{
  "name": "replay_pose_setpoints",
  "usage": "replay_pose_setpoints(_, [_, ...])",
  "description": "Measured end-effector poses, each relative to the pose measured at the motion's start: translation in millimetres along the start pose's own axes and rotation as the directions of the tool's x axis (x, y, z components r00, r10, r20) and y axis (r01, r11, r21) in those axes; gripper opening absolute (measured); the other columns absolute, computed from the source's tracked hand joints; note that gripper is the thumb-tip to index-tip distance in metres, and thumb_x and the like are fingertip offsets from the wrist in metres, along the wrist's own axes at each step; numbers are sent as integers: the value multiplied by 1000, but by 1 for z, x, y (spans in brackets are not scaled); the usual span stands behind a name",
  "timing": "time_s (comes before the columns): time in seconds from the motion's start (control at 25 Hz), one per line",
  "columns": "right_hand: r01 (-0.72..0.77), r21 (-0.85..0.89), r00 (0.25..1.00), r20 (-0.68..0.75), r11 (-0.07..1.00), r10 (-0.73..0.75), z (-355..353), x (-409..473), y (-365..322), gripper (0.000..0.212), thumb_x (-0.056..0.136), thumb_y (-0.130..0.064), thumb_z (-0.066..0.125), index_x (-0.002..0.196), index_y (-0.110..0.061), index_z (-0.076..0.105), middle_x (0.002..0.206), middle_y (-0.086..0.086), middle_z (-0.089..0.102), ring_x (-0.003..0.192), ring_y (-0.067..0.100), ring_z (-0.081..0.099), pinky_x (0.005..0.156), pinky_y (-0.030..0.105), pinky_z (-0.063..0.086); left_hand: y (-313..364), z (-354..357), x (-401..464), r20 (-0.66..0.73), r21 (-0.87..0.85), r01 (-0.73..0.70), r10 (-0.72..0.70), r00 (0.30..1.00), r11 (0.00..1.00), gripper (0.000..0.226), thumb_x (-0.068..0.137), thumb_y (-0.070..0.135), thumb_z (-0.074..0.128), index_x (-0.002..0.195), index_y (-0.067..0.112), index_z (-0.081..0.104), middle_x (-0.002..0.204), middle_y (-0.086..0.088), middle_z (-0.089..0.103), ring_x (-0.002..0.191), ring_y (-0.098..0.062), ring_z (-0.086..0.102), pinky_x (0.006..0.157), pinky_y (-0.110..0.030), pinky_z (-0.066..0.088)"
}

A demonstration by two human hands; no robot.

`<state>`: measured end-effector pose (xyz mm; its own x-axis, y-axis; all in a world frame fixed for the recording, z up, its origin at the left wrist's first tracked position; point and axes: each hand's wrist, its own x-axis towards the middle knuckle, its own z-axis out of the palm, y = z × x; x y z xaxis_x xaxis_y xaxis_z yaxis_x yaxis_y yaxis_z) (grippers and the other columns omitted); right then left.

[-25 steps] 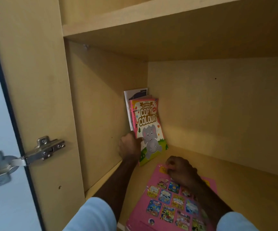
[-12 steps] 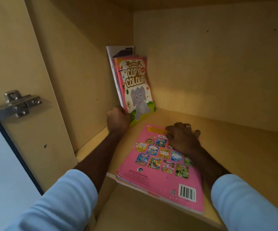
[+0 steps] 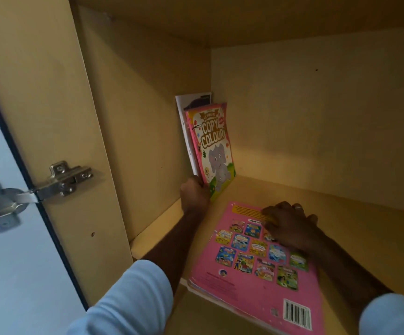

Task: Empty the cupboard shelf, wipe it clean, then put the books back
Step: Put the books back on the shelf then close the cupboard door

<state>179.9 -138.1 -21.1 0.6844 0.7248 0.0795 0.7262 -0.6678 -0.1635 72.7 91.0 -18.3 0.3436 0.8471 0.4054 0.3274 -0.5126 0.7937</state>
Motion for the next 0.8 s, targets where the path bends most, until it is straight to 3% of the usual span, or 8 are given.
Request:
replay_pose_setpoints(0.16, [88, 78, 994, 62, 993, -93, -6, -6, 8, 41, 96, -38, 50, 135, -46, 51, 139, -7, 45, 132, 23, 39, 104, 47, 36, -7, -9, 0, 30, 39, -23, 22, 999, 999, 8, 81, 16, 71, 81, 7, 71, 80, -15, 72, 80, -32, 70, 62, -33, 51])
replay_pose_setpoints(0.24, [182, 156, 977, 80, 971, -197, -8, -10, 24, 49, 83, -26, 55, 128, -44, 59, 134, -5, 52, 130, 21, 48, 105, 45, 43, -13, -19, -13, 86, 130, -177, 167, 982, 976, 12, 79, 23, 76, 85, 15, 70, 78, -9, 71, 75, -29, 68, 62, -37, 54])
replay_pose_setpoints(0.32, [222, 270, 974, -14, 937, -227, -7, -13, 44, 52, 82, -7, 60, 127, -31, 66, 130, 2, 59, 125, 20, 55, 108, 39, 44, -16, -34, -34, 307, 136, -424, 369, 877, 895, 19, 82, 31, 75, 99, 25, 67, 78, 1, 69, 70, -20, 64, 65, -37, 54])
replay_pose_setpoints(0.4, [169, 343, 984, -113, 924, -138, -8, -20, 60, 52, 82, 5, 62, 124, -24, 70, 124, 5, 64, 118, 20, 59, 105, 36, 47, -15, -54, -62, 529, 62, -562, 450, 720, 825, 18, 89, 40, 65, 105, 31, 67, 85, 10, 66, 73, -10, 60, 71, -38, 53])
replay_pose_setpoints(0.52, [-92, 411, 977, -138, 907, 162, -12, -22, 76, 39, 81, -21, 76, 118, -27, 68, 112, 5, 68, 102, 20, 64, 88, 30, 50, -14, -86, -109, 634, 29, -663, 499, 590, 748, 48, 90, 70, 47, 109, 33, 71, 111, 15, 66, 102, -6, 57, 87, -38, 48])
replay_pose_setpoints(0.64, [-318, 444, 920, -68, 838, 385, -12, -11, 77, 47, 78, -39, 80, 119, -21, 65, 115, 7, 70, 100, 24, 66, 77, 25, 44, -5, -113, -155, 681, 117, -787, 528, 508, 606, 86, 72, 97, 35, 132, 40, 60, 140, 19, 55, 136, -8, 42, 108, -52, 28])
replay_pose_setpoints(0.72, [-342, 470, 913, -39, 814, 406, -15, -6, 66, 52, 79, -39, 79, 124, -17, 64, 123, 8, 67, 108, 26, 64, 81, 26, 46, 4, -114, -179, 721, 116, -860, 553, 417, 497, 98, 64, 101, 39, 140, 40, 52, 145, 16, 53, 139, -11, 44, 112, -58, 28])
replay_pose_setpoints(0.8, [-349, 490, 909, -31, 799, 416, -15, -3, 58, 51, 80, -38, 79, 124, -17, 65, 125, 9, 65, 111, 27, 64, 84, 27, 47, 2, -103, -190, 725, 124, -924, 603, 333, 361, 87, 71, 89, 51, 143, 40, 48, 145, 10, 56, 130, -19, 55, 101, -50, 45])
